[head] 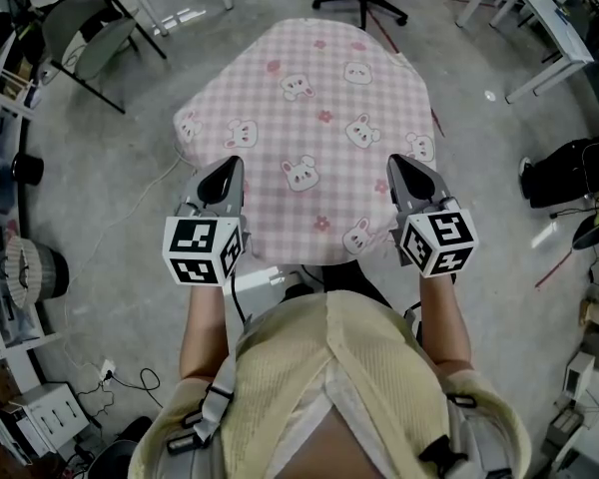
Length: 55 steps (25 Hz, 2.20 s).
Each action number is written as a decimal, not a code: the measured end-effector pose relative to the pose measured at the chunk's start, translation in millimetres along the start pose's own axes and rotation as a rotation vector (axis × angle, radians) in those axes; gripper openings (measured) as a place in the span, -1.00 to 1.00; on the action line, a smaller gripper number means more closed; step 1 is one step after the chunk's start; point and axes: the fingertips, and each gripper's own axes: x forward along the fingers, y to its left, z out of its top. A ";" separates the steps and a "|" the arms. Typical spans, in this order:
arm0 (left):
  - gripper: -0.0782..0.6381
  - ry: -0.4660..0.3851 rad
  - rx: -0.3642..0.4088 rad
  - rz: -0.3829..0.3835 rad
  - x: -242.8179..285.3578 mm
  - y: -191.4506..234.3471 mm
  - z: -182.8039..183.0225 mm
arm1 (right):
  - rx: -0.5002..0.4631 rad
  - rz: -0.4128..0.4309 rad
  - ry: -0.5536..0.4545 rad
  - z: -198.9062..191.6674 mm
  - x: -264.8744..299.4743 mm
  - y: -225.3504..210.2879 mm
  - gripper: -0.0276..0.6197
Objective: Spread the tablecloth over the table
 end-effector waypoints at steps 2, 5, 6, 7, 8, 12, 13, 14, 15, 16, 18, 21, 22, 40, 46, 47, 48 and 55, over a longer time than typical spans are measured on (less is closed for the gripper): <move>-0.76 0.002 -0.003 -0.002 2.0 -1.3 0.2 | -0.004 0.002 -0.001 0.9 1.0 -0.1 -0.90; -0.76 0.004 -0.006 -0.008 2.8 -4.8 -0.7 | -0.008 0.003 0.001 0.5 0.0 0.0 -0.90; -0.76 0.004 -0.007 -0.008 3.4 -5.7 -0.5 | -0.008 0.003 0.002 0.4 0.2 -0.7 -0.90; -0.76 0.004 -0.009 -0.008 4.5 -6.1 -0.2 | -0.008 0.004 0.003 0.4 0.8 -1.7 -0.90; -0.76 0.003 -0.011 -0.008 5.6 -6.3 0.1 | -0.008 0.004 0.004 0.5 1.7 -2.7 -0.90; -0.76 0.000 -0.016 -0.011 8.5 -7.0 0.0 | -0.002 0.009 0.006 -0.6 3.7 -4.2 -0.90; -0.76 -0.002 -0.017 -0.015 8.9 -7.9 0.0 | 0.000 0.012 0.006 -0.9 3.8 -3.9 -0.90; -0.76 -0.006 -0.019 -0.023 9.2 -9.3 0.4 | 0.003 0.014 0.005 -1.1 3.9 -3.6 -0.90; -0.76 -0.012 -0.024 -0.035 9.5 -11.0 1.2 | 0.007 0.017 0.005 -1.1 3.9 -3.2 -0.90; -0.76 -0.020 -0.034 -0.048 9.5 -12.9 2.3 | 0.011 0.019 0.005 -0.9 4.0 -2.9 -0.90; -0.76 -0.032 -0.059 -0.073 9.5 -15.9 4.3 | 0.020 0.023 0.004 -0.2 3.9 -2.5 -0.90; -0.76 -0.035 -0.074 -0.088 11.0 -18.0 4.0 | 0.026 0.024 0.003 0.1 3.2 -2.7 -0.90; -0.76 -0.033 -0.073 -0.090 12.0 -18.8 3.6 | 0.026 0.023 0.003 0.1 2.8 -3.4 -0.90; -0.76 -0.067 -0.320 -0.249 9.7 -37.2 -4.5 | 0.065 0.039 -0.020 4.1 1.7 -2.8 -0.90; -0.76 -0.078 -0.476 -0.358 9.5 -52.4 -10.0 | 0.063 0.047 -0.014 5.0 4.0 -2.0 -0.90; -0.76 -0.076 -0.480 -0.360 8.7 -52.6 -10.7 | 0.057 0.045 -0.010 4.9 3.9 -1.1 -0.90; -0.76 -0.074 -0.478 -0.359 7.8 -52.5 -11.1 | 0.050 0.042 -0.006 4.7 3.7 -0.4 -0.90; -0.76 -0.067 -0.440 -0.331 10.3 -49.0 -9.3 | 0.025 0.049 0.008 4.0 6.1 3.4 -0.90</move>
